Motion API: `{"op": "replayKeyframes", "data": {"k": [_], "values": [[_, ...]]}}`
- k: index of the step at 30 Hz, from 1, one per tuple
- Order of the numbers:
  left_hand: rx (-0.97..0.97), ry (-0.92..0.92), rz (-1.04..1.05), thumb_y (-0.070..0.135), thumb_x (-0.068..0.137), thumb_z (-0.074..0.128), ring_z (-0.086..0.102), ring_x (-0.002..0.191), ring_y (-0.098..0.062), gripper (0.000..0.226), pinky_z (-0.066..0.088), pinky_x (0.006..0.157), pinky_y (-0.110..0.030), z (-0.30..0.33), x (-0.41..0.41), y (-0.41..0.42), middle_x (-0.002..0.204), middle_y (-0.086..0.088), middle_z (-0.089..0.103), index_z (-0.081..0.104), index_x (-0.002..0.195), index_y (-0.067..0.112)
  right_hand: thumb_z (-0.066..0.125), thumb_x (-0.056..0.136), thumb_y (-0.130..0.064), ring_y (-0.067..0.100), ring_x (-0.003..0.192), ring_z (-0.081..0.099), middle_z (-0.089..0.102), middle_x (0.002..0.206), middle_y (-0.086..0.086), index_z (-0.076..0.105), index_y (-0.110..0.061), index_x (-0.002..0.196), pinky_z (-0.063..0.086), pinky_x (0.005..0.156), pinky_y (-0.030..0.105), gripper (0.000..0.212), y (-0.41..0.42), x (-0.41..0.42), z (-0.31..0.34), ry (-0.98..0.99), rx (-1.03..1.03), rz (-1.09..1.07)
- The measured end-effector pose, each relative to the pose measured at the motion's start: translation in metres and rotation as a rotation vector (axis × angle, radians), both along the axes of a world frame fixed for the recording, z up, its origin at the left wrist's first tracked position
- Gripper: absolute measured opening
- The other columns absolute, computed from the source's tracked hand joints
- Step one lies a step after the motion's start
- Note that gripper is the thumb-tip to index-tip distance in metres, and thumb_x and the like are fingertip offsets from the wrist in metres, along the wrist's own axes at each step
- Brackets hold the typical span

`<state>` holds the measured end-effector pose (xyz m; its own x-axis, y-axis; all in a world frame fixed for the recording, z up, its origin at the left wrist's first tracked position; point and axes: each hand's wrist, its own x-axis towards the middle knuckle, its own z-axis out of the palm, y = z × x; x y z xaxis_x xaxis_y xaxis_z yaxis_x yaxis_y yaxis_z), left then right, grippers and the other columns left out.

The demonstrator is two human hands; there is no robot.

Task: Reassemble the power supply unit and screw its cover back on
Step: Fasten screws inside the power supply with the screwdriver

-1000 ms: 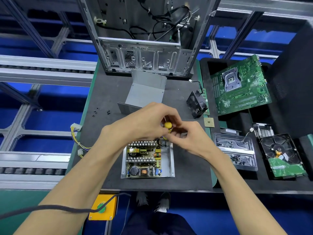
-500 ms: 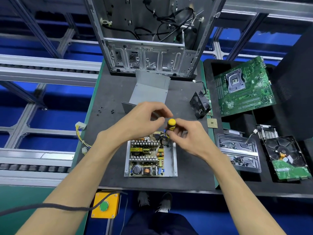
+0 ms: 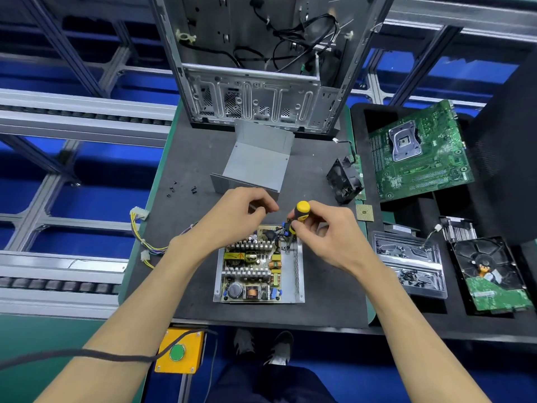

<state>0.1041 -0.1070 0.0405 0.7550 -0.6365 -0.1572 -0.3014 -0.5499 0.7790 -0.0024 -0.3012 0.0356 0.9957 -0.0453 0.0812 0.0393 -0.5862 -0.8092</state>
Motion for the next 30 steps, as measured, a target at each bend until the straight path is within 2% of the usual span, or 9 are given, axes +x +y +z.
{"op": "replayKeyframes", "data": {"k": [4, 8, 11, 16, 19, 22, 24, 26, 30], "values": [[-0.004, 0.001, 0.016, 0.005, 0.096, 0.053, 0.065, 0.095, 0.001, 0.031, 0.048, 0.079, -0.010, -0.007, 0.000, 0.001, 0.097, 0.017, 0.070, 0.073, 0.098, 0.027, 0.071, 0.092, -0.007, 0.005, 0.057, 0.050, 0.059, 0.066, -0.004, 0.074, -0.013, 0.097, 0.037, 0.059, 0.008, 0.008, 0.000, -0.001, 0.003, -0.003, -0.003, -0.005], [-0.015, 0.006, 0.032, 0.004, 0.097, 0.053, 0.066, 0.092, 0.000, 0.031, 0.047, 0.077, -0.009, -0.012, 0.000, 0.001, 0.094, 0.020, 0.068, 0.072, 0.097, 0.028, 0.071, 0.092, -0.005, 0.002, 0.054, 0.048, 0.057, 0.065, -0.011, 0.075, -0.012, 0.097, 0.034, 0.056, 0.006, 0.010, 0.001, -0.002, 0.004, -0.013, 0.013, -0.022], [-0.003, 0.003, 0.050, 0.005, 0.097, 0.054, 0.066, 0.089, -0.002, 0.029, 0.048, 0.076, -0.012, -0.017, 0.001, 0.002, 0.095, 0.019, 0.069, 0.073, 0.099, 0.027, 0.071, 0.092, -0.004, 0.002, 0.051, 0.046, 0.058, 0.065, -0.003, 0.074, -0.013, 0.097, 0.032, 0.054, 0.005, 0.010, 0.001, -0.003, 0.006, -0.026, 0.030, -0.029], [0.029, -0.066, 0.034, 0.013, 0.097, 0.057, 0.059, 0.083, 0.007, 0.020, 0.042, 0.073, -0.010, -0.024, -0.001, 0.000, 0.100, 0.012, 0.070, 0.072, 0.107, 0.024, 0.069, 0.092, -0.003, 0.005, 0.055, 0.047, 0.064, 0.069, 0.005, 0.072, -0.013, 0.095, 0.034, 0.055, 0.007, 0.011, 0.000, -0.005, 0.009, -0.057, 0.072, -0.055], [0.047, -0.099, 0.015, 0.016, 0.098, 0.058, 0.058, 0.079, 0.008, 0.019, 0.040, 0.069, -0.008, -0.025, 0.000, -0.005, 0.101, 0.013, 0.067, 0.069, 0.112, 0.023, 0.066, 0.090, -0.009, 0.010, 0.058, 0.053, 0.069, 0.072, 0.001, 0.071, -0.016, 0.093, 0.039, 0.054, 0.014, 0.009, -0.002, -0.007, 0.012, -0.099, 0.116, -0.087], [0.083, -0.099, -0.043, 0.018, 0.098, 0.062, 0.058, 0.078, 0.010, 0.018, 0.041, 0.069, -0.005, -0.024, 0.005, -0.013, 0.101, 0.011, 0.067, 0.068, 0.115, 0.022, 0.063, 0.090, -0.018, 0.029, 0.065, 0.063, 0.070, 0.075, 0.003, 0.069, -0.024, 0.092, 0.049, 0.054, 0.032, 0.009, -0.003, -0.010, 0.016, -0.129, 0.149, -0.118], [0.128, -0.051, -0.119, 0.023, 0.097, 0.064, 0.062, 0.088, 0.002, 0.022, 0.049, 0.081, -0.014, -0.022, 0.008, -0.020, 0.106, 0.006, 0.068, 0.066, 0.119, 0.023, 0.061, 0.089, -0.024, 0.035, 0.067, 0.065, 0.070, 0.076, 0.004, 0.068, -0.030, 0.091, 0.051, 0.057, 0.042, 0.010, -0.003, -0.011, 0.019, -0.153, 0.154, -0.127], [0.201, 0.000, -0.204, 0.025, 0.096, 0.066, 0.064, 0.096, -0.009, 0.027, 0.053, 0.090, -0.028, -0.022, 0.011, -0.028, 0.110, 0.003, 0.068, 0.064, 0.123, 0.023, 0.059, 0.088, -0.025, 0.037, 0.066, 0.065, 0.071, 0.074, 0.006, 0.067, -0.031, 0.091, 0.049, 0.056, 0.044, 0.010, -0.003, -0.013, 0.020, -0.165, 0.152, -0.135], [0.307, 0.119, -0.342, 0.026, 0.090, 0.073, 0.064, 0.098, -0.018, 0.040, 0.052, 0.091, -0.034, -0.031, 0.015, -0.039, 0.116, -0.001, 0.067, 0.059, 0.127, 0.025, 0.058, 0.087, -0.025, 0.033, 0.062, 0.063, 0.071, 0.073, 0.006, 0.068, -0.026, 0.091, 0.048, 0.055, 0.043, 0.010, -0.003, -0.015, 0.019, -0.161, 0.138, -0.145]]}}
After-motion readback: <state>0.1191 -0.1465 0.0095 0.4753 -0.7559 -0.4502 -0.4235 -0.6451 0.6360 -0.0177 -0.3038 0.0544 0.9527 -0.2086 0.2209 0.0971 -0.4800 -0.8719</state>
